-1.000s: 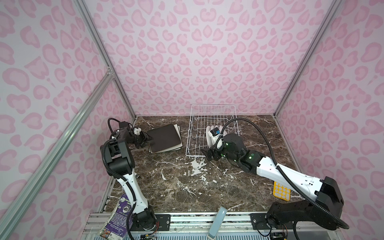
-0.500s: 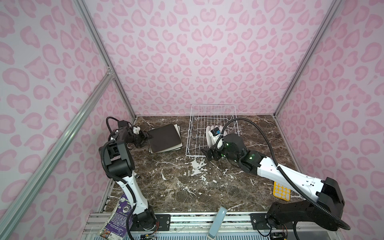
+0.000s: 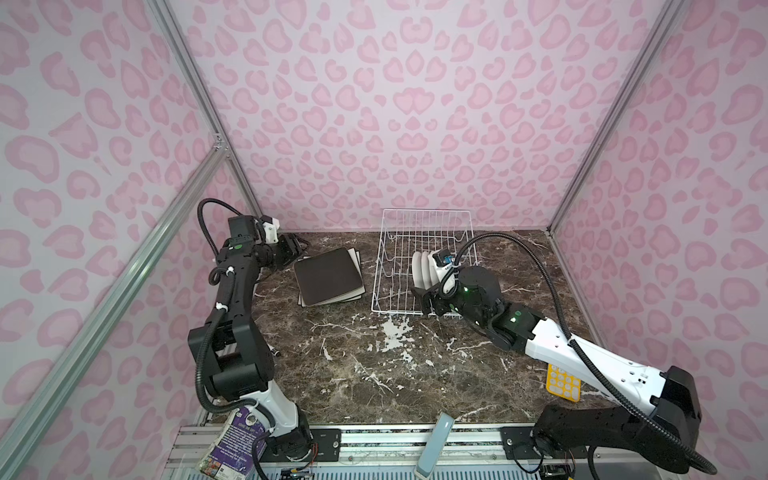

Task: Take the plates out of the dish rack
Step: 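Move the left gripper to the rack and lower it onto the round plates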

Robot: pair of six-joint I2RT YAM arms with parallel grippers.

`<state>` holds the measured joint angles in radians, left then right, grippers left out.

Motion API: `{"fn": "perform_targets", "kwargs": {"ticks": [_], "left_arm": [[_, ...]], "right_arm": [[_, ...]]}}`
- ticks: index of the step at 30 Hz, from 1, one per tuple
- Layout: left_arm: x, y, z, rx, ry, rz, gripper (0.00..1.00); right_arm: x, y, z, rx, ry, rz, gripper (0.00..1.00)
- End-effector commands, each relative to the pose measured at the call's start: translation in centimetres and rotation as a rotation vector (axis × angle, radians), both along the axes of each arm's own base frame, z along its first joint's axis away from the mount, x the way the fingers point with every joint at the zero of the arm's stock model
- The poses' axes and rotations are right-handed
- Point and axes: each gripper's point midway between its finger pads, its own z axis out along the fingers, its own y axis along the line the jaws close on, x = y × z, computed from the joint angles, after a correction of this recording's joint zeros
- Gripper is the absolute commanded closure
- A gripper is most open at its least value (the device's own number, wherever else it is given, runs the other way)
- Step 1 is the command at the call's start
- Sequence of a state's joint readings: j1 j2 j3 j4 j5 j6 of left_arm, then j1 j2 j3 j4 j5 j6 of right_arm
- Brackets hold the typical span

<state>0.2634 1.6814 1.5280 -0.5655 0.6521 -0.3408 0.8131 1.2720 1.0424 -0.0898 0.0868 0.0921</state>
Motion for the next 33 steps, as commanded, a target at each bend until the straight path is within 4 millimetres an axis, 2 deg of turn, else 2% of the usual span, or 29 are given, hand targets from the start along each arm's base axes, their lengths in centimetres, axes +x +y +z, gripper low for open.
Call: {"fn": "perform_targets", "kwargs": {"ticks": [1, 5, 10, 13, 21, 28, 33], "left_arm": [[-0.4, -0.8, 3.1, 0.036, -0.089, 0.017, 0.34], [-1.4, -3.4, 5.6, 0.055, -0.153, -0.002, 0.33], [-2.3, -7.6, 8.7, 0.087, -0.257, -0.044, 0.32], [-2.9, -10.0, 9.5, 0.067, -0.298, -0.073, 0.32], [-4.6, -15.9, 8.3, 0.113, -0.290, -0.166, 0.33], [-5.5, -20.5, 5.6, 0.128, -0.229, -0.251, 0.34], [-6.2, -24.0, 3.7, 0.134, -0.190, -0.333, 0.34]], "right_arm": [[0.5, -0.8, 0.2, -0.007, -0.035, -0.043, 0.01], [0.3, -1.3, -0.1, -0.016, -0.034, -0.056, 0.01], [-0.5, -1.8, -0.4, -0.021, -0.039, -0.038, 0.01], [-1.0, -2.3, -0.3, -0.022, -0.043, -0.034, 0.01], [-2.6, -3.5, 0.4, -0.071, -0.072, 0.012, 0.01], [-4.0, -5.2, 0.4, -0.212, -0.088, 0.056, 0.01], [-4.1, -7.1, 0.3, -0.257, -0.095, 0.019, 0.01]]}}
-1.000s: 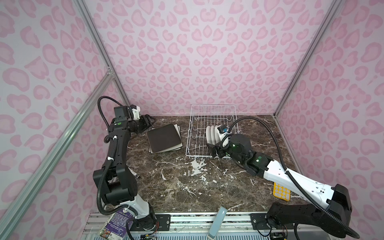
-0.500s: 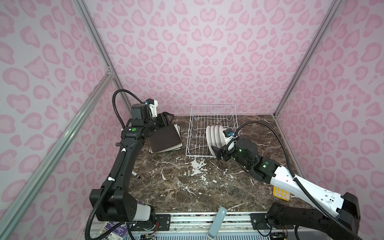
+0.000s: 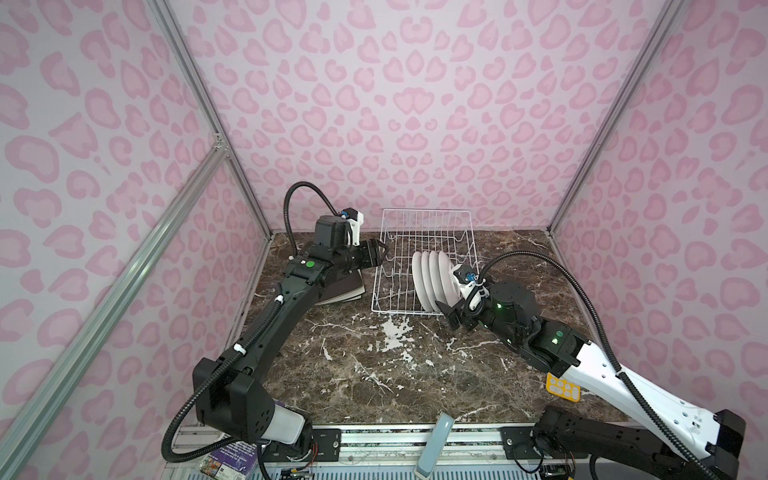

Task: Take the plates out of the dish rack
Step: 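Move the left gripper to the rack and lower it onto the round plates, then grasp the rim of the printed round plate with the left gripper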

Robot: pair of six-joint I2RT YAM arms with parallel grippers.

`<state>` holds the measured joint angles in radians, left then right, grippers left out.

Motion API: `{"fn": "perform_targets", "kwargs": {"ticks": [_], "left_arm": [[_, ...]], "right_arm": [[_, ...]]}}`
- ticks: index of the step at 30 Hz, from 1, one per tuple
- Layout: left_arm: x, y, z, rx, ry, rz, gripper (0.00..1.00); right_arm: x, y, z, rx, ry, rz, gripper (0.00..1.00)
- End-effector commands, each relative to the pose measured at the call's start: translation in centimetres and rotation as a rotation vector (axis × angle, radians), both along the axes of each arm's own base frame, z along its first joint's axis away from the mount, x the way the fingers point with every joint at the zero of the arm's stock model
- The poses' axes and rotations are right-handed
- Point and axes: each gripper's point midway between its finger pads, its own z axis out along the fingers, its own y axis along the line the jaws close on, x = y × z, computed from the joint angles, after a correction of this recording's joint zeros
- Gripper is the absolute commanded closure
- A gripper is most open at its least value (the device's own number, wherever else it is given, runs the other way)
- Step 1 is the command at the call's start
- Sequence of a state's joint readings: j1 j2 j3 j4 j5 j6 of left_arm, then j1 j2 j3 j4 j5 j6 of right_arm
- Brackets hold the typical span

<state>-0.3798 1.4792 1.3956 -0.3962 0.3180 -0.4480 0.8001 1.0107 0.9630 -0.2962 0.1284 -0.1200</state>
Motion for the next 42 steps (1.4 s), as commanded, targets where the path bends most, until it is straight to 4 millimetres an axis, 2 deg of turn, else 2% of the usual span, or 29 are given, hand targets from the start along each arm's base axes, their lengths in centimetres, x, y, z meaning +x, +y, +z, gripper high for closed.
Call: {"fn": "perform_targets", "kwargs": {"ticks": [1, 8, 16, 25, 28, 29, 38, 42], "left_arm": [[0.2, -1.5, -0.8, 0.011, 0.013, -0.026, 0.35], [0.1, -5.1, -3.4, 0.025, 0.092, -0.099, 0.38], [0.0, -8.2, -6.7, 0.032, 0.164, -0.158, 0.44], [0.9, -8.9, -8.7, 0.040, 0.205, -0.155, 0.62], [1.0, -9.0, -9.3, 0.046, 0.220, -0.157, 0.62], [1.0, -9.1, -9.5, 0.049, 0.223, -0.158, 0.66], [1.7, -9.8, -11.1, 0.047, 0.265, -0.164, 0.75], [1.7, -10.2, -11.7, 0.027, 0.291, -0.162, 0.76]], "right_arm": [[-0.1, -1.3, -1.1, -0.063, 0.018, -0.013, 0.01], [0.1, -2.1, -1.9, -0.027, 0.072, -0.030, 0.01], [1.6, -3.1, -2.7, 0.103, 0.247, -0.109, 0.01], [2.3, -3.0, -3.2, 0.118, 0.300, -0.144, 0.01], [2.5, -2.9, -3.0, 0.140, 0.292, -0.148, 0.01], [2.6, -2.9, -3.0, 0.144, 0.289, -0.149, 0.01], [3.2, -2.6, -3.5, 0.140, 0.295, -0.162, 0.01], [3.5, -2.5, -3.7, 0.136, 0.308, -0.168, 0.01]]}}
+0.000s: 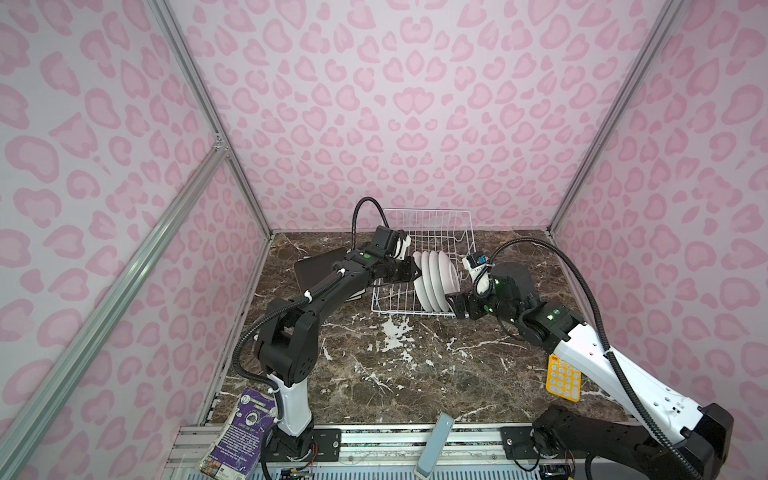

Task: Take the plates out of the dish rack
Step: 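Grasp the rim of the printed round plate with the left gripper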

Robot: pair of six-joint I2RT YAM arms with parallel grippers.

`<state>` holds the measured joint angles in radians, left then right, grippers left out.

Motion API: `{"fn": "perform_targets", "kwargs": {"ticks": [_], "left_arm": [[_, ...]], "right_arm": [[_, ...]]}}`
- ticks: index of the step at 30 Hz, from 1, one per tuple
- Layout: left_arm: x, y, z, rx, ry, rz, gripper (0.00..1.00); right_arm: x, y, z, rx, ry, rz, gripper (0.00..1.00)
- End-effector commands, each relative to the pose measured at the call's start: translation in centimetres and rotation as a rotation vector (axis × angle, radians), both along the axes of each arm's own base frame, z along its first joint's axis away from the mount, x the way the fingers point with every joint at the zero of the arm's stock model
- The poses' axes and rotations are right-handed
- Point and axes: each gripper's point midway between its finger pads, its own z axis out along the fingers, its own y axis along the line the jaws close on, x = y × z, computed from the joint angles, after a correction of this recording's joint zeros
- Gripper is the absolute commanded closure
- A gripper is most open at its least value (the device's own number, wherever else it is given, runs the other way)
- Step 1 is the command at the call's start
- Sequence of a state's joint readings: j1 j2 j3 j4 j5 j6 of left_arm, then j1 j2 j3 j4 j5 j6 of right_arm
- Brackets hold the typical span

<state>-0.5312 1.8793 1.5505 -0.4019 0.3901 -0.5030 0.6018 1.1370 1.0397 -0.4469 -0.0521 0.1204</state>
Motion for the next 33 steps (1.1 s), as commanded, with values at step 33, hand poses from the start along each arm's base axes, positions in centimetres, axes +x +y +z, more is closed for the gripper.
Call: {"fn": "perform_targets", "kwargs": {"ticks": [33], "left_arm": [[-1.0, -1.4, -0.7, -0.101, 0.089, 0.047, 0.96]], "right_arm": [[0.1, -0.5, 0.4, 0.029, -0.038, -0.034, 0.01]]}}
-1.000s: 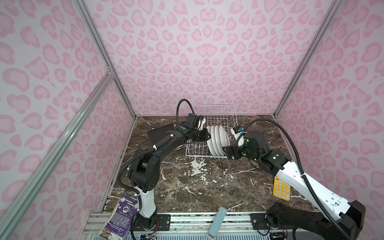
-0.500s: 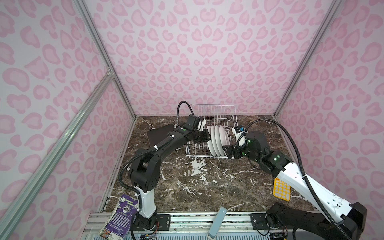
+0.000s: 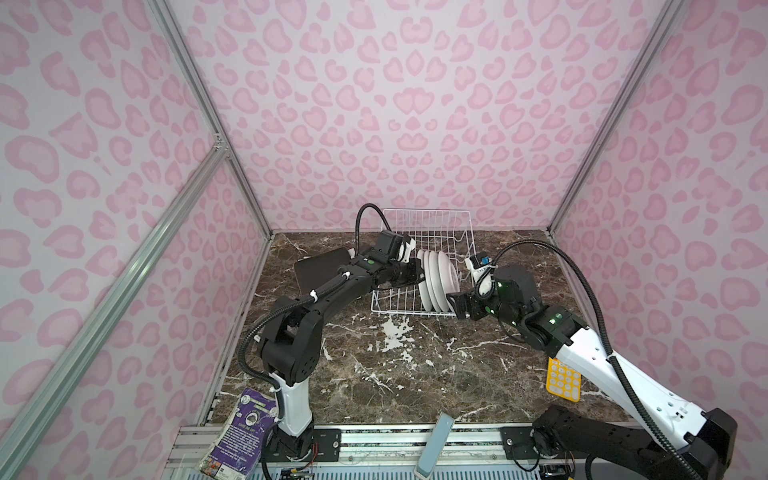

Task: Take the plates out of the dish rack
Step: 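Grasp the rim of the printed round plate with the left gripper, then lift the printed plate upward out of the rack with the left gripper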

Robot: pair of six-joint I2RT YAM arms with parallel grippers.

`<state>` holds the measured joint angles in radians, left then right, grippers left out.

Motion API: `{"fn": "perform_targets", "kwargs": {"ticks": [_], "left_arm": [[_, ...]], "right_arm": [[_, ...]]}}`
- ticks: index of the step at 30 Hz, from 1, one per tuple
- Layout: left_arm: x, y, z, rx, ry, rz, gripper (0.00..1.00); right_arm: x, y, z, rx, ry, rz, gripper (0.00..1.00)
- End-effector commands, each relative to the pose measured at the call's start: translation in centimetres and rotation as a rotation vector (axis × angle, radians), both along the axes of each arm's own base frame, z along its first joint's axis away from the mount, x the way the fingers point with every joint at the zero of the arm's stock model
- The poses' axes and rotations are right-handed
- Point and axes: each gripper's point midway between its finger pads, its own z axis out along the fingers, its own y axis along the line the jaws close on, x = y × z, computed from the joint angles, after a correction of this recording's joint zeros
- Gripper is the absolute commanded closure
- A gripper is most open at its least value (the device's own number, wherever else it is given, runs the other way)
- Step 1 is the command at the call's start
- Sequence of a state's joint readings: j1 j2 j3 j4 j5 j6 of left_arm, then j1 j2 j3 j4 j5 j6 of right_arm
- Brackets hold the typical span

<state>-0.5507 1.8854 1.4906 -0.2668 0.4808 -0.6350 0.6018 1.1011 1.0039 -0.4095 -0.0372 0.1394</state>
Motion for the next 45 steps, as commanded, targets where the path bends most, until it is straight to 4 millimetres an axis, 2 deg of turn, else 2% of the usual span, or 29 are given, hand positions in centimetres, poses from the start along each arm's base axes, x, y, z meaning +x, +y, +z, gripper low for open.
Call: {"fn": "perform_targets", "kwargs": {"ticks": [1, 14, 21, 30, 45], "left_arm": [[-0.1, 0.9, -0.4, 0.031, 0.026, 0.043, 0.97], [-0.9, -0.1, 1.8, -0.061, 0.033, 0.015, 0.97], [-1.2, -0.3, 3.8, -0.085, 0.009, -0.007, 0.97], [-2.1, 0.4, 5.8, -0.075, -0.036, -0.026, 0.97], [-3.2, 1.1, 10.5, -0.110, -0.104, -0.030, 0.97]], "right_arm": [[0.2, -0.1, 0.1, 0.001, -0.011, -0.013, 0.01], [0.7, 0.1, -0.4, -0.014, -0.003, -0.012, 0.01], [1.0, 0.3, -0.6, -0.029, 0.020, -0.014, 0.01], [1.3, -0.3, 0.2, -0.002, -0.014, -0.067, 0.01], [1.6, -0.1, 0.6, 0.026, -0.023, -0.075, 0.01]]}}
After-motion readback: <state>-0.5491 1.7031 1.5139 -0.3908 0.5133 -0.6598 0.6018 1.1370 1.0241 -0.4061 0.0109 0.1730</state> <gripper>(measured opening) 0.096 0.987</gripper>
